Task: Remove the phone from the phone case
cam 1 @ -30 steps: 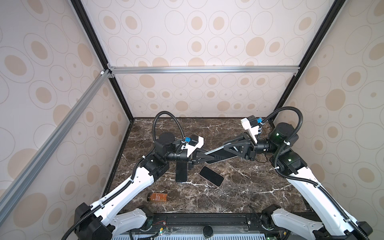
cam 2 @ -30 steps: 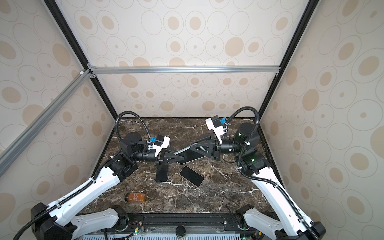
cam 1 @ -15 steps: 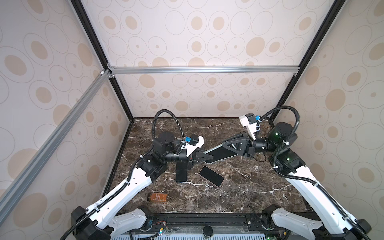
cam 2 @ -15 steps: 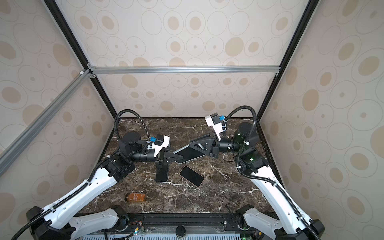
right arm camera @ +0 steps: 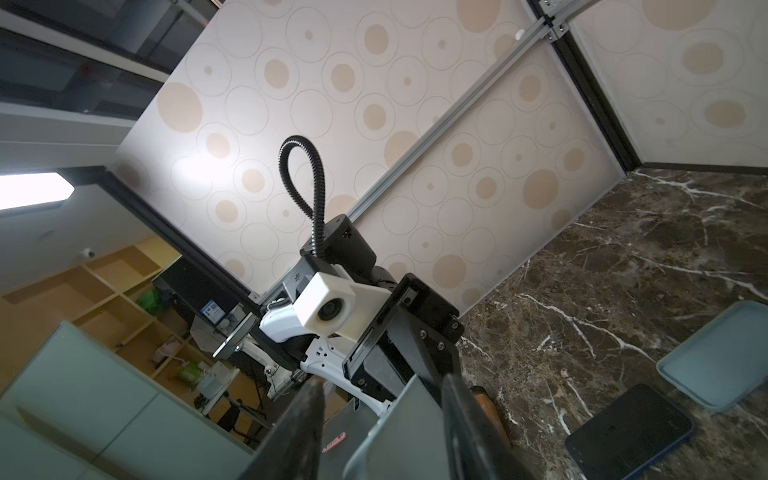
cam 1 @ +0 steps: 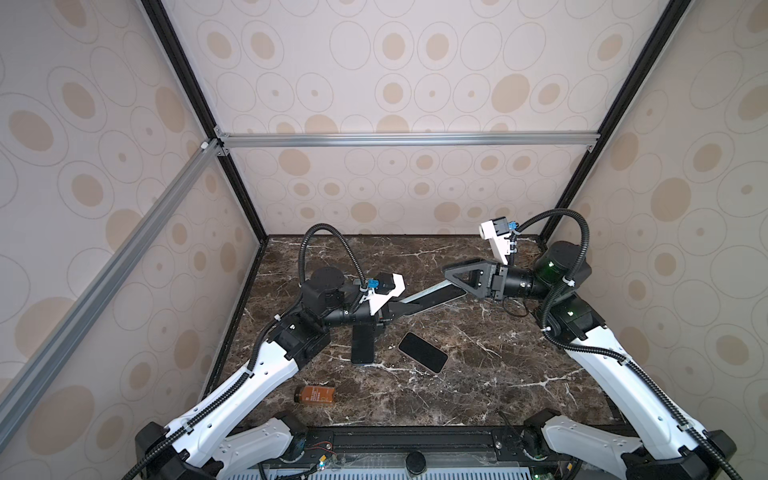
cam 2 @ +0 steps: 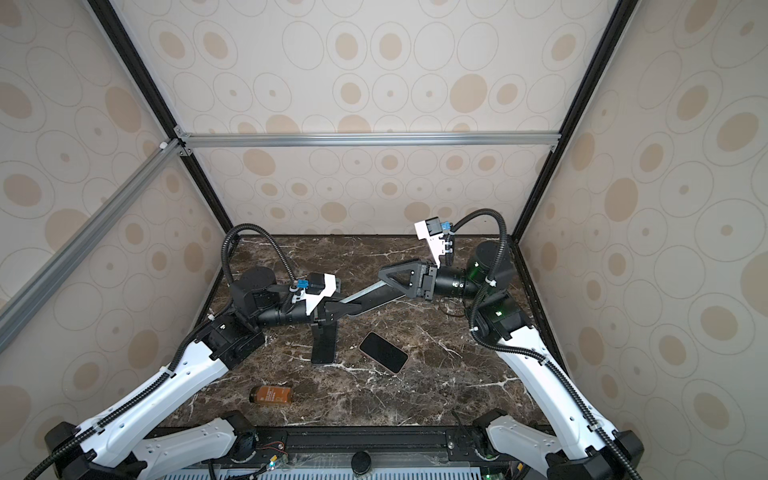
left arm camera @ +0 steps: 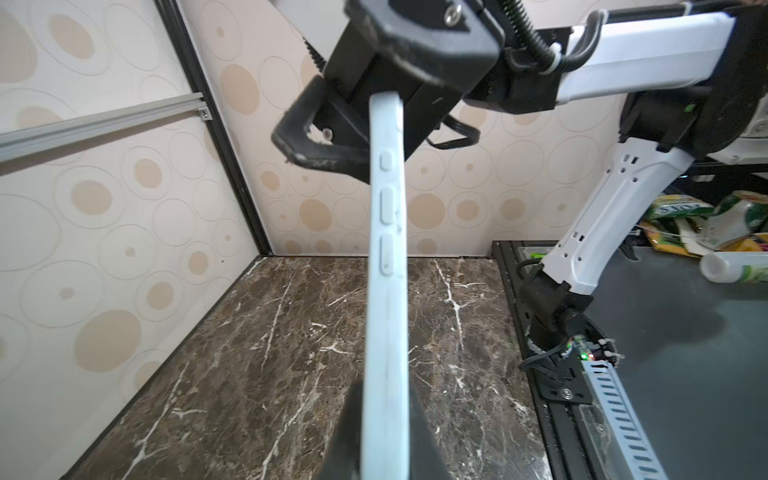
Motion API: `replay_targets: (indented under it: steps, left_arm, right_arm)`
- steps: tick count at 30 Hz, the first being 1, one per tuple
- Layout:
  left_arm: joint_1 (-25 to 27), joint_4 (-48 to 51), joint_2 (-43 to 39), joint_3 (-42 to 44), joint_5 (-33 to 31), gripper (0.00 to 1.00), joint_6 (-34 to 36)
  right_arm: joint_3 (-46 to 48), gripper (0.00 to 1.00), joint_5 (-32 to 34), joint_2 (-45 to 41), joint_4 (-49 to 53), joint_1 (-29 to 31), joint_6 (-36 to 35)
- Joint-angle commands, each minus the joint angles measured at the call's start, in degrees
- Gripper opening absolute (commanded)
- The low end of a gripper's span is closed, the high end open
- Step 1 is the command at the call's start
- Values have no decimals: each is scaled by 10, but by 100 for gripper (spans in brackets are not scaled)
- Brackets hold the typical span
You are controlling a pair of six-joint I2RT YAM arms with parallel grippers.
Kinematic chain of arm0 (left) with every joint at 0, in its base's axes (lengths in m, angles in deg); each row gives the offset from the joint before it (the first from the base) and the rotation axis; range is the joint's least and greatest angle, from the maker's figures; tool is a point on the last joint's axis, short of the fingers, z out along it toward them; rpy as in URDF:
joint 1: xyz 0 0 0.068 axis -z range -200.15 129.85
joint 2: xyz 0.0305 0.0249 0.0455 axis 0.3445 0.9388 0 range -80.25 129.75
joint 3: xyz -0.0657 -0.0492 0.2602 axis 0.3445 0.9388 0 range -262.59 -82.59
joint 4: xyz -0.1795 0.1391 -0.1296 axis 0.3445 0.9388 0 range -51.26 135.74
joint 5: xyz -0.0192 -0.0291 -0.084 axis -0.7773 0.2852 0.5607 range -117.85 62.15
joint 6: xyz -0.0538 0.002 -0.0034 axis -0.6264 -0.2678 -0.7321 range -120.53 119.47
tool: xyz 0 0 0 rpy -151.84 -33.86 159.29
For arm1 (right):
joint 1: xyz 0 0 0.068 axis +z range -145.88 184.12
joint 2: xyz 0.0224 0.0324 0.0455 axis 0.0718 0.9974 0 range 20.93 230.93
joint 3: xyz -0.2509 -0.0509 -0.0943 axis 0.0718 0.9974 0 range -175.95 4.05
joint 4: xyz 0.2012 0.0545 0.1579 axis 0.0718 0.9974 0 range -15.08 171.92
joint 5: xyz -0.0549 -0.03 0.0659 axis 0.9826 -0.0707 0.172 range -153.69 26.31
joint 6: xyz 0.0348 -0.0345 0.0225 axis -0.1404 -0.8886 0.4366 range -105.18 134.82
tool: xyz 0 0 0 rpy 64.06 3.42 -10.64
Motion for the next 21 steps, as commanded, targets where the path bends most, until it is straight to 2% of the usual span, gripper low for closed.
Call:
replay_targets:
  steps: [1,6,11,17,21]
  left_arm:
    - [-5,-94,-24,14,-16,0,-19]
    - [-6,-183,-29,42,14,0,-109]
    - [-5,-253,-29,56,21,0,-193]
    - [-5,-343,-13,62,-29,0,-336]
    - [-5,-415,-6,72,-57,0,-434]
  right_arm:
    - [-22,63,60,-42,15,1,-47]
    - [-8,65,161,-102,83,1,-168]
    - [26,65,183,-142,95,0,-222]
    - [87,65,174,-163,44,0,-227]
    - [123,62,143,-148,-34,2,-198]
